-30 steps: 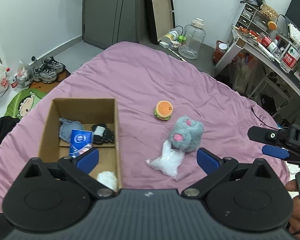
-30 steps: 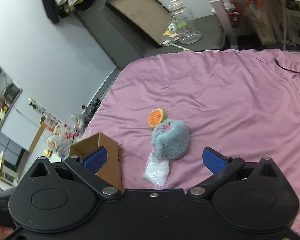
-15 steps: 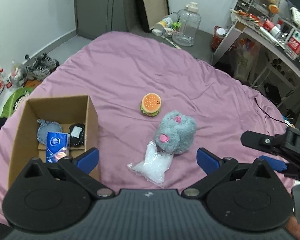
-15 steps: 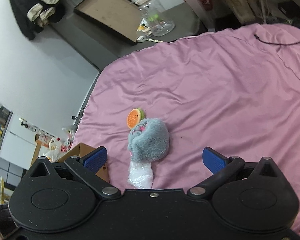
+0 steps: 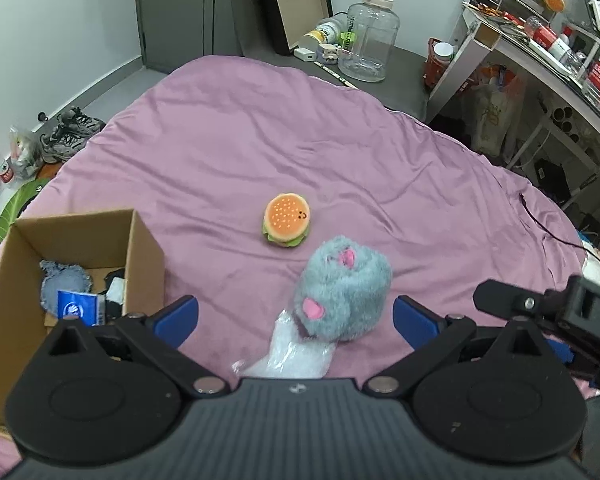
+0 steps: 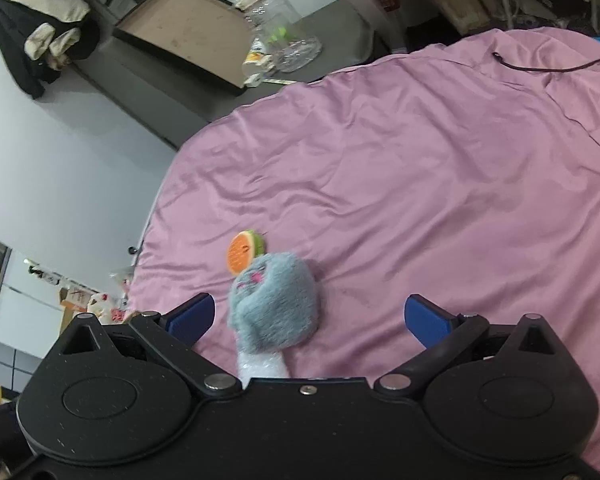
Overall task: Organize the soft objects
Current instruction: 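Move the right gripper down onto the grey fluffy plush, then close the right gripper on the grey fluffy plush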
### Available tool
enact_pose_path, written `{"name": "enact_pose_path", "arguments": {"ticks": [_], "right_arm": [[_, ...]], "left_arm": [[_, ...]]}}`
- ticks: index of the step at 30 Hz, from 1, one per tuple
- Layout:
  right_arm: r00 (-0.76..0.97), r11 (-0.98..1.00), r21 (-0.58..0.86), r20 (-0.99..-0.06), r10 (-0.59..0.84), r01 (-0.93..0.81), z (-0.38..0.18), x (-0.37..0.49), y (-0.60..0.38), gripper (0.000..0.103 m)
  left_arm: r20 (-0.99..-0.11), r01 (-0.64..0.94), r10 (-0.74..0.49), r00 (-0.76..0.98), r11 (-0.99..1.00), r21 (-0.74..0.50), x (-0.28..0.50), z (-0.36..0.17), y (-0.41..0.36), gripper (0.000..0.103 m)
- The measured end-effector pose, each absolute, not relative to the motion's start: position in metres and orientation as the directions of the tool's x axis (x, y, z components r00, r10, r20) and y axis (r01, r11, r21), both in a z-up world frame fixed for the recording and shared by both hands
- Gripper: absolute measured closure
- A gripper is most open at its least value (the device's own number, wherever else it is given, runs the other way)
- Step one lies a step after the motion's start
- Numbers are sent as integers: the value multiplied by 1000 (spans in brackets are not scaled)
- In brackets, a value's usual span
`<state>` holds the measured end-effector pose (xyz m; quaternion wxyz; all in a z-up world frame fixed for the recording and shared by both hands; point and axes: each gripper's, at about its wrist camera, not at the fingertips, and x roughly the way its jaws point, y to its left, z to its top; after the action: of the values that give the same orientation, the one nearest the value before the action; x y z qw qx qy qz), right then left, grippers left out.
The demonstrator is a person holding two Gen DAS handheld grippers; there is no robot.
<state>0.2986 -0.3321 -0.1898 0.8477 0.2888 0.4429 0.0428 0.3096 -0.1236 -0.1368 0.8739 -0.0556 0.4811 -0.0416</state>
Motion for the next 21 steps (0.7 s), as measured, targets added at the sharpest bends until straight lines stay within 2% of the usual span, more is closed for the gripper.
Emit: {"name": "enact_pose_path", "arguments": {"ticks": [8, 9, 11, 12, 15, 18, 20, 21], "right_arm": [[588, 755, 606, -715, 379, 250, -211, 312, -342, 2], [584, 746, 611, -717, 381, 263, -214, 315, -341, 3], [571, 742, 608, -729, 378, 284, -221, 320, -339, 14], [565, 737, 610, -732, 381, 293, -224, 323, -339, 17], [567, 708, 634, -721, 398, 310, -232, 329, -338, 23], [569, 688, 645, -719, 399, 332, -239, 335, -338, 32], [563, 670, 652, -721, 404, 354, -246, 339, -338, 44], [556, 661, 656, -723, 410, 365, -250, 342, -337, 46]], "left_arm": [[-827, 7, -145, 543, 986, -168, 334, -148, -128, 3], [-827, 11, -150, 542, 985, -171, 337, -150, -129, 4], [-829, 19, -159, 536, 984, -176, 343, -153, -133, 6], [-832, 20, -161, 531, 984, -178, 346, -156, -134, 8], [-842, 21, -180, 509, 980, -197, 355, -163, -137, 20], [-851, 19, -191, 490, 978, -209, 363, -172, -139, 37], [-855, 4, -198, 480, 975, -223, 369, -177, -138, 44], [-855, -1, -204, 477, 972, -233, 371, -180, -137, 48]]}}
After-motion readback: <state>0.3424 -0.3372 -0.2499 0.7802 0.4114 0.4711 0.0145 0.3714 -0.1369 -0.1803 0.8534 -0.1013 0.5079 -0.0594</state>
